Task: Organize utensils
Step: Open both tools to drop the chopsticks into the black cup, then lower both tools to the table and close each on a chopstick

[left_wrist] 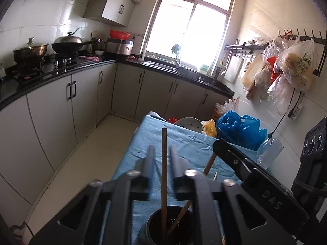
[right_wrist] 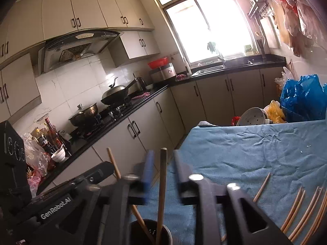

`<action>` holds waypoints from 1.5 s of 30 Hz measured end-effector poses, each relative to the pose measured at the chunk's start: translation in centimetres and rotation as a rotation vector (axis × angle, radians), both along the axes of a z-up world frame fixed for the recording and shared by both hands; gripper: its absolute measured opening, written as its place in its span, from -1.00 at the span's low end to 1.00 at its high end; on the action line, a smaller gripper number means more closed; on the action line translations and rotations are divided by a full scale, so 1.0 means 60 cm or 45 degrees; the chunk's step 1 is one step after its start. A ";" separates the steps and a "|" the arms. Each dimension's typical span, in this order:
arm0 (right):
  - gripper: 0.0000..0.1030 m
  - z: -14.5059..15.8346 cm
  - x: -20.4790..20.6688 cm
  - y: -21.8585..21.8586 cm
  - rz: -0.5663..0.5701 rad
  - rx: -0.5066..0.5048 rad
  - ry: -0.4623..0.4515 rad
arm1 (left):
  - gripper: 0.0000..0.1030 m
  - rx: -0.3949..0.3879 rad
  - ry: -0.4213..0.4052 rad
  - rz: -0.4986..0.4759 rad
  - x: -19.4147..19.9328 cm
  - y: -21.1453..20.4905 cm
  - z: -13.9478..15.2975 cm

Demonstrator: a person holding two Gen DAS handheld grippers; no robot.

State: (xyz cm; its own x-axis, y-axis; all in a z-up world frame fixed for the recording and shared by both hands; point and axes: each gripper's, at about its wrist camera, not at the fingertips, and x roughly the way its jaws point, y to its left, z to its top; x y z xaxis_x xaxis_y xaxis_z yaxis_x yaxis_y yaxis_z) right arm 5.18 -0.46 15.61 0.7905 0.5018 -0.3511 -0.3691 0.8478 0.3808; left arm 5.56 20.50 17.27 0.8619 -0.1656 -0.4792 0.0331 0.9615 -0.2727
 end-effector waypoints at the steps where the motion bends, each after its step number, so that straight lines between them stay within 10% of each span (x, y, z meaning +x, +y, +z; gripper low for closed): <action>1: 0.03 0.004 -0.004 -0.005 -0.009 0.007 -0.006 | -0.31 0.002 -0.008 0.008 -0.005 0.001 0.005; 11: 0.26 0.043 -0.081 -0.085 -0.098 0.021 -0.043 | 0.10 0.013 -0.087 0.058 -0.115 -0.012 0.060; 21: 0.32 -0.012 -0.172 -0.283 -0.316 -0.052 0.124 | 0.24 0.071 -0.012 -0.164 -0.181 -0.150 0.049; 35: -0.05 -0.191 -0.161 -0.486 -0.342 0.000 0.626 | 0.23 0.174 0.400 -0.431 -0.037 -0.361 -0.144; 45: -0.07 -0.233 -0.125 -0.459 -0.258 -0.013 0.651 | -0.05 0.244 0.504 -0.474 0.067 -0.424 -0.227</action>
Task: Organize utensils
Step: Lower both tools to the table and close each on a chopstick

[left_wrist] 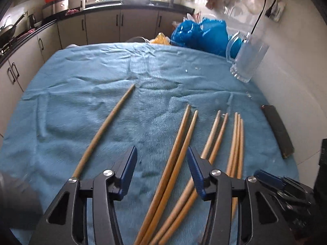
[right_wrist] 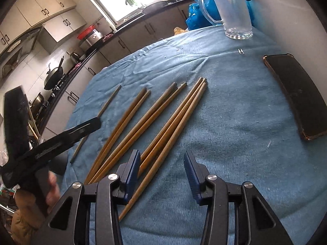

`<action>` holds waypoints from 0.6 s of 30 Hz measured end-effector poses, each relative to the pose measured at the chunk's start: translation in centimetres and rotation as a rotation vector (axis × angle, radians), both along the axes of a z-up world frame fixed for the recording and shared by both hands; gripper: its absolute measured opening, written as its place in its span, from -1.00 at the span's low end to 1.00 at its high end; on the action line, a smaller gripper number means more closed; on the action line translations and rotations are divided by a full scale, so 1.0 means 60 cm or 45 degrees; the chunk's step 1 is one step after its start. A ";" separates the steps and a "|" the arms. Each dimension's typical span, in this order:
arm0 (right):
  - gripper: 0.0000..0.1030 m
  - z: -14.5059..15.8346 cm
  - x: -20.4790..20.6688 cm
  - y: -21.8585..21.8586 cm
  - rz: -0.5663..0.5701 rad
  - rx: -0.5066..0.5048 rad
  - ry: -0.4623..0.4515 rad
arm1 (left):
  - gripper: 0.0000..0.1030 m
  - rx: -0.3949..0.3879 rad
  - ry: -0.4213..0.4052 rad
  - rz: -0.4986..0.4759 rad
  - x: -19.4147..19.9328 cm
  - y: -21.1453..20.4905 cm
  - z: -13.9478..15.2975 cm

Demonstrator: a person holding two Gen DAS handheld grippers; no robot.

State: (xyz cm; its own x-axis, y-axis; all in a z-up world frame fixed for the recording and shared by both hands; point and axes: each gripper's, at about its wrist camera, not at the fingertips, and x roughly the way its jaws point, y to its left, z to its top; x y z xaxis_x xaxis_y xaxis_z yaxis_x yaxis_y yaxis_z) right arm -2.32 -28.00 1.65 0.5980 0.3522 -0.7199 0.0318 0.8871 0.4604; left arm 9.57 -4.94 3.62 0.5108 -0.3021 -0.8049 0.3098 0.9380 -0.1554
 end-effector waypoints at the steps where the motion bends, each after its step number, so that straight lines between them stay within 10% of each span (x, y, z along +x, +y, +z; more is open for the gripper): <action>1: -0.07 -0.001 0.002 0.000 0.005 0.001 -0.005 | -0.06 0.007 0.006 -0.005 0.007 -0.005 -0.007; 18: -0.09 -0.015 0.030 0.010 0.035 -0.026 -0.026 | -0.38 0.208 -0.042 -0.046 0.045 -0.051 -0.032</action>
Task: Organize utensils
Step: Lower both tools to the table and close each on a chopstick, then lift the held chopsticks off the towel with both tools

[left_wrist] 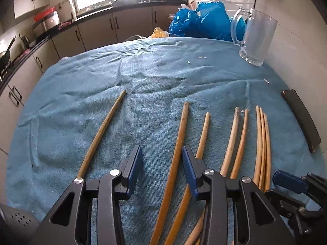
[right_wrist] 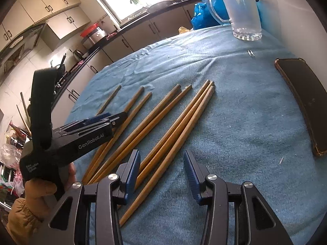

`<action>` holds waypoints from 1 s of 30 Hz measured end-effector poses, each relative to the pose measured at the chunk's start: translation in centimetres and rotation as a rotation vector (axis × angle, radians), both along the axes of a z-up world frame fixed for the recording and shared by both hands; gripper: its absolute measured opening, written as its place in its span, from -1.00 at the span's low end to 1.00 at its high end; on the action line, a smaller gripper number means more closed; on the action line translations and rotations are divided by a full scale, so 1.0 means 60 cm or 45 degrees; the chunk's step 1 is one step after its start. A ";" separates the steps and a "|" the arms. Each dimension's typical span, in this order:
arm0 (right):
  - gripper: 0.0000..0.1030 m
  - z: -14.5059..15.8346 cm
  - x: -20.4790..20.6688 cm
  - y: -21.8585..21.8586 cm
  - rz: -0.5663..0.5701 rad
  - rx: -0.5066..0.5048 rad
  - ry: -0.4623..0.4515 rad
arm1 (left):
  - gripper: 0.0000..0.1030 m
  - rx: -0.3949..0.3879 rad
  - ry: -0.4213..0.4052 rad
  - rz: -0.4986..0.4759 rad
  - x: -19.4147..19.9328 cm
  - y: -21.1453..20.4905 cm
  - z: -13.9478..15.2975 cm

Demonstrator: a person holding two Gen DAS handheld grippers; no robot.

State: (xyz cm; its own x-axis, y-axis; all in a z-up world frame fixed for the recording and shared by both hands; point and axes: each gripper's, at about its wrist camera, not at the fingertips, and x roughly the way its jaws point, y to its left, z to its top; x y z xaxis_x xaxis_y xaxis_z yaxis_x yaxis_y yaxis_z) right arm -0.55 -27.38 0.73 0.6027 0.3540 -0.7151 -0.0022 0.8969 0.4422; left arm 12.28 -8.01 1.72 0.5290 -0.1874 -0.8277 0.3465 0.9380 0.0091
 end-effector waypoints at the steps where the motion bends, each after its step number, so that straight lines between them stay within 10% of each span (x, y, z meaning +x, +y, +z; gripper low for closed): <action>1: -0.16 0.001 0.001 0.004 0.002 -0.027 0.005 | -0.62 0.012 0.001 0.013 0.001 0.002 0.000; 15: -0.53 0.008 0.028 0.072 0.001 -0.568 0.138 | -0.87 0.036 0.068 0.075 -0.037 0.052 0.004; 30: -0.81 0.012 -0.138 0.050 -0.027 -0.451 0.188 | -0.87 -0.224 0.259 0.133 -0.216 0.179 0.008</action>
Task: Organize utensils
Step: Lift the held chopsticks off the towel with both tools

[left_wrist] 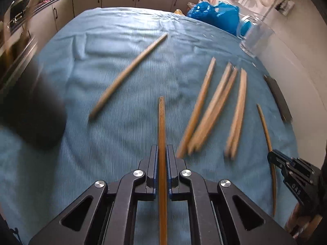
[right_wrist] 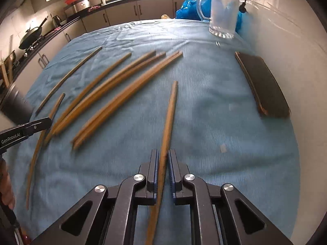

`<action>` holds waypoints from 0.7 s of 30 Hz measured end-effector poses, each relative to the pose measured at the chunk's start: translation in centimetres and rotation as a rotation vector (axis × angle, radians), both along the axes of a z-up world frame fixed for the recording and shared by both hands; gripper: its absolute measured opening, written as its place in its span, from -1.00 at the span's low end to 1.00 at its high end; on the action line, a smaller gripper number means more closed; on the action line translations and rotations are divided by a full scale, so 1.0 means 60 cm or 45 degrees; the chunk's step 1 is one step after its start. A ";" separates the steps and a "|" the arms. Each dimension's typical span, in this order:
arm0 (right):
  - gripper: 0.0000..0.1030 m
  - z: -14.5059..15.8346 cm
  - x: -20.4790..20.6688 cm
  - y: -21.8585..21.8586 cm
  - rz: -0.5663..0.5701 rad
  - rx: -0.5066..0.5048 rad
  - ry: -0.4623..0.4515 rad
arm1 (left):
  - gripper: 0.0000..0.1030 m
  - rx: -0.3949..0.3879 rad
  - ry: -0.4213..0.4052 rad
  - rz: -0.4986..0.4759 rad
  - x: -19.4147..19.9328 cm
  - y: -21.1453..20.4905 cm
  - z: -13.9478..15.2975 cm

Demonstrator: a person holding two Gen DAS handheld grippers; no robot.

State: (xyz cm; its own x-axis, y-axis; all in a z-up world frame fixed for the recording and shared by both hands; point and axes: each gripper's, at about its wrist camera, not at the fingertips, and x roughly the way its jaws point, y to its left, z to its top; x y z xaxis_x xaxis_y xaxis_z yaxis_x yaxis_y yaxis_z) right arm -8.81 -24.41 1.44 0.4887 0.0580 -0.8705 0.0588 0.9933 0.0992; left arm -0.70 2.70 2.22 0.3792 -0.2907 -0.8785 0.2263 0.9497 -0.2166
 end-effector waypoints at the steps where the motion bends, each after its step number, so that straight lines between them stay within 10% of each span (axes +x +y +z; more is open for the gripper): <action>1: -0.81 0.000 -0.016 0.000 0.009 0.003 0.004 | -0.87 -0.009 0.003 -0.005 -0.016 0.006 0.000; 6: -0.77 0.005 -0.084 -0.007 0.034 0.053 0.022 | -0.86 -0.059 0.001 -0.018 -0.079 0.032 0.001; 13: -0.15 0.011 -0.050 -0.006 0.068 0.049 0.061 | -0.86 -0.036 0.058 -0.022 -0.048 0.022 0.004; 21: -0.28 -0.003 0.047 -0.008 0.118 -0.063 0.183 | -0.86 0.041 0.115 -0.025 -0.002 0.002 0.005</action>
